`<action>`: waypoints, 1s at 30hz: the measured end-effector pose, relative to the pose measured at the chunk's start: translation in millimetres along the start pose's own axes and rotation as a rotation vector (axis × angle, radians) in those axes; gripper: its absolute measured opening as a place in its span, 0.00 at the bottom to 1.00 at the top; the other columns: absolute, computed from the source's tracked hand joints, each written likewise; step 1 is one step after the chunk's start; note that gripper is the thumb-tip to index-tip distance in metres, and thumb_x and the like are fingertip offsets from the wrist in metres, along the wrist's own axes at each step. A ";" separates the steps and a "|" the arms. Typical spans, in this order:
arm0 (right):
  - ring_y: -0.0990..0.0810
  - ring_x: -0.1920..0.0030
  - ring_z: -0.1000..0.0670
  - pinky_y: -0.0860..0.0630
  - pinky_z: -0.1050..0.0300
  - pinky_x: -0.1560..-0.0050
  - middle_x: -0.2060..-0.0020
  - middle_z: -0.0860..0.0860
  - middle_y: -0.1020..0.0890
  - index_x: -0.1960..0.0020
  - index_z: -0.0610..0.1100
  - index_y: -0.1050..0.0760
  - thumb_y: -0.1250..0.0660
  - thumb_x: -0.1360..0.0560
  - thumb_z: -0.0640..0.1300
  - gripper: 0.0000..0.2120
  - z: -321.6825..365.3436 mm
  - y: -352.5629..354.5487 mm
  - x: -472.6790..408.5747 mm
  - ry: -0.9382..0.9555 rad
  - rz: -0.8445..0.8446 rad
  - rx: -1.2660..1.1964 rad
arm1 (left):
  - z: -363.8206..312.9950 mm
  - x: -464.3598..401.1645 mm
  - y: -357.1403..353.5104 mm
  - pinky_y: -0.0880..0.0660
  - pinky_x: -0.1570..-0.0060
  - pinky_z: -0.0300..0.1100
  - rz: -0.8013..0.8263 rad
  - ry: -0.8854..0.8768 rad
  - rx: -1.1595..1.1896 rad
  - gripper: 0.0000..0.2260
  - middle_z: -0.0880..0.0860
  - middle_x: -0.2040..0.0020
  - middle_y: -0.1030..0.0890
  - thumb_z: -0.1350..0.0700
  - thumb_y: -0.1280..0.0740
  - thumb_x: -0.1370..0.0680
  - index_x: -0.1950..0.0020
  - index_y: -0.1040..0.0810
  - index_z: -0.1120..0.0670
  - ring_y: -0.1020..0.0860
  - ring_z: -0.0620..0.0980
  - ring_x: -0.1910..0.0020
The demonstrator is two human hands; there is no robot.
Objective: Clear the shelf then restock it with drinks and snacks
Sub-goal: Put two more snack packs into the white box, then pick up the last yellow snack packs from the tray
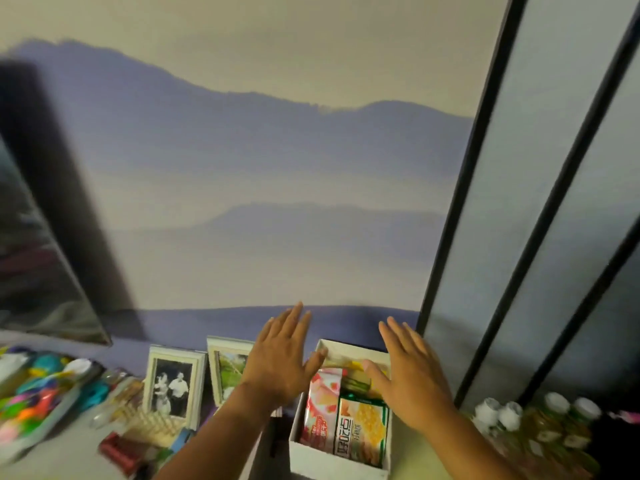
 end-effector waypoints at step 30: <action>0.46 0.21 0.47 0.39 0.45 0.24 0.19 0.53 0.47 0.20 0.54 0.49 0.54 0.27 0.73 0.41 603.0 -149.7 297.3 0.424 0.264 -0.217 | 414.9 589.3 161.4 0.41 0.24 0.51 0.055 0.533 -0.025 0.42 0.49 0.18 0.48 0.24 0.65 0.29 0.20 0.50 0.44 0.45 0.52 0.21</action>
Point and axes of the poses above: each hand's wrist, its own x-axis away from the middle knuckle, its own y-axis out of the back of the hand, z = x × y, the point moved 8 cm from there along -x, towards the middle knuckle
